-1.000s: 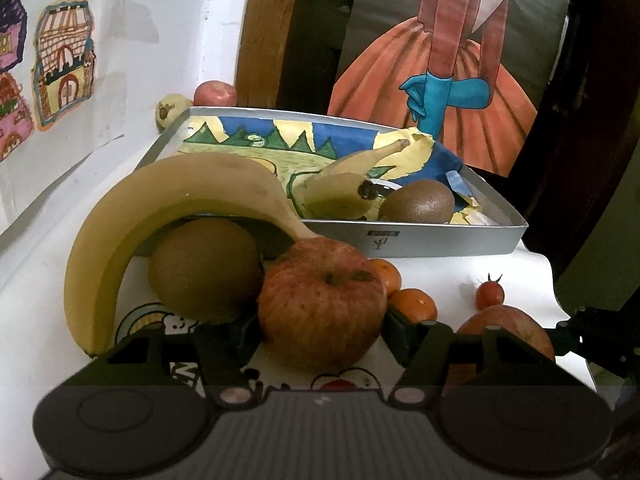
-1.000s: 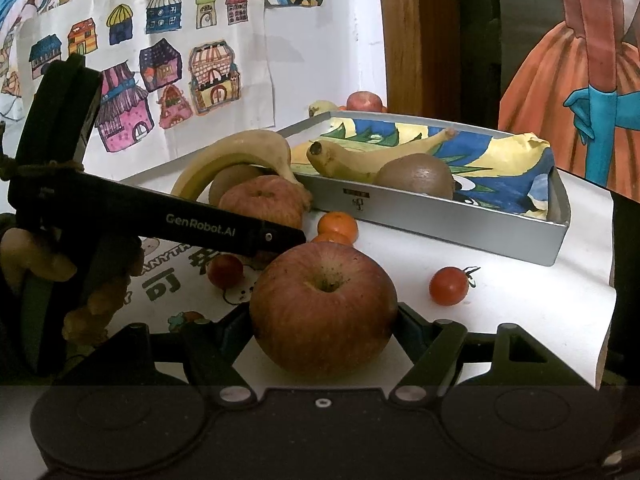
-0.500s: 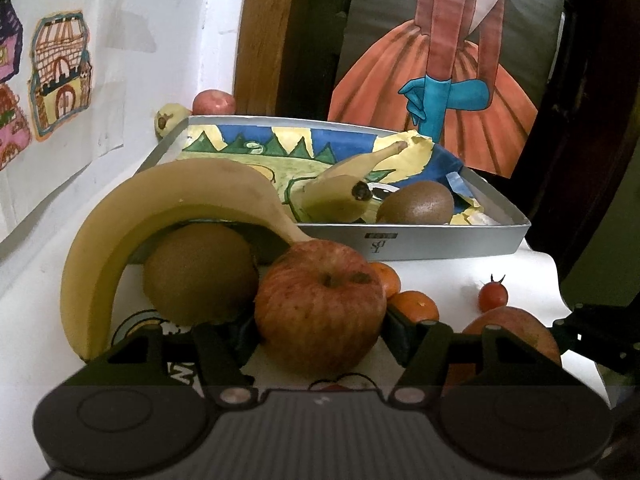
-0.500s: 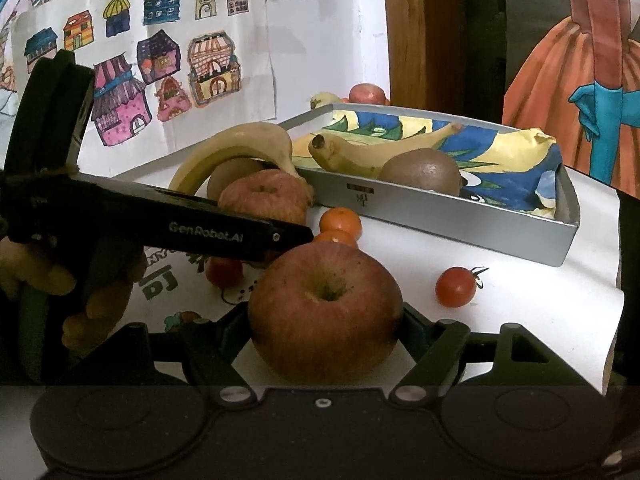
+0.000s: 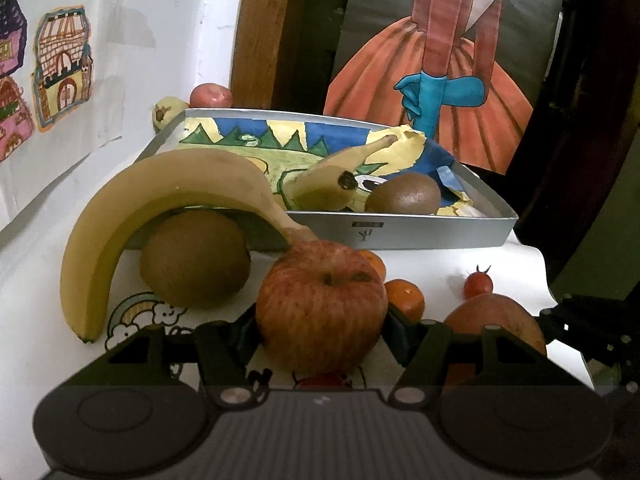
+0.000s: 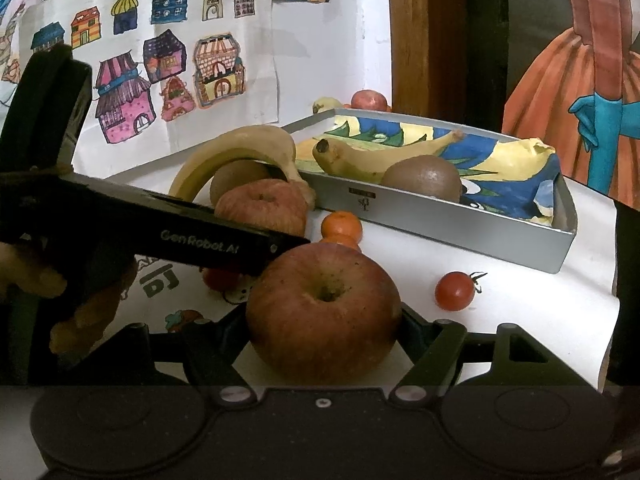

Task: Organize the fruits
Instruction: 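Position the left tool fingers around a red apple while the right tool straddles another apple, then close the left tool on its red apple and lift while the right tool lifts its apple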

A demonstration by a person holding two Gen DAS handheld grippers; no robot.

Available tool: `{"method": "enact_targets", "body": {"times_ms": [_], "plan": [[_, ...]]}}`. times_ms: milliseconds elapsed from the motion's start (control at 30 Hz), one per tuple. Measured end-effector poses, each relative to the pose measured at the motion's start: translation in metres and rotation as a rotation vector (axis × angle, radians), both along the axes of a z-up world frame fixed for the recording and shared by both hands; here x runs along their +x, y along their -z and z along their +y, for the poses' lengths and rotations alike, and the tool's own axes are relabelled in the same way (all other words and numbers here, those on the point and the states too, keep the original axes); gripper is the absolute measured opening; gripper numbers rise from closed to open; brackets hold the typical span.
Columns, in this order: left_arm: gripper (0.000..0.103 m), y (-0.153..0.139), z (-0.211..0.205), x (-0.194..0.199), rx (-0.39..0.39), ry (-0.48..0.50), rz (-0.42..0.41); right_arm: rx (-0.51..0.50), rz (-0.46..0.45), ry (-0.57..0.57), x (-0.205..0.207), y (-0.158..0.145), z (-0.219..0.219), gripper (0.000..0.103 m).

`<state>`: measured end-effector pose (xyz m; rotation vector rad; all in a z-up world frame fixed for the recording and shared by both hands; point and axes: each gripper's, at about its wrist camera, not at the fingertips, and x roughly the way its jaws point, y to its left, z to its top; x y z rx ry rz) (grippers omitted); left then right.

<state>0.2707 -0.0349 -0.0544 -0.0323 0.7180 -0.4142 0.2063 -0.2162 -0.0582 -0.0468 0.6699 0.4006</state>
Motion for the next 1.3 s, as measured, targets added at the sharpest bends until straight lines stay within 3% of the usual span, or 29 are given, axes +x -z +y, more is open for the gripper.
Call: {"method": "enact_targets", "body": {"times_ms": [400, 733, 1067, 1300], "plan": [[0.066, -0.01, 0.001, -0.01, -0.033, -0.025, -0.011, 0.013, -0.035, 0.022, -0.006, -0.004, -0.008, 0.076], [0.066, -0.038, -0.003, -0.013, -0.063, -0.031, -0.063, 0.04, -0.099, 0.068, -0.005, -0.025, -0.031, 0.076], [0.067, -0.065, -0.008, 0.008, -0.105, -0.076, -0.109, 0.037, -0.154, 0.128, 0.021, -0.048, -0.064, 0.076], [0.067, -0.073, -0.012, 0.038, -0.129, -0.123, -0.135, 0.017, -0.162, 0.169, 0.057, -0.049, -0.082, 0.076]]}}
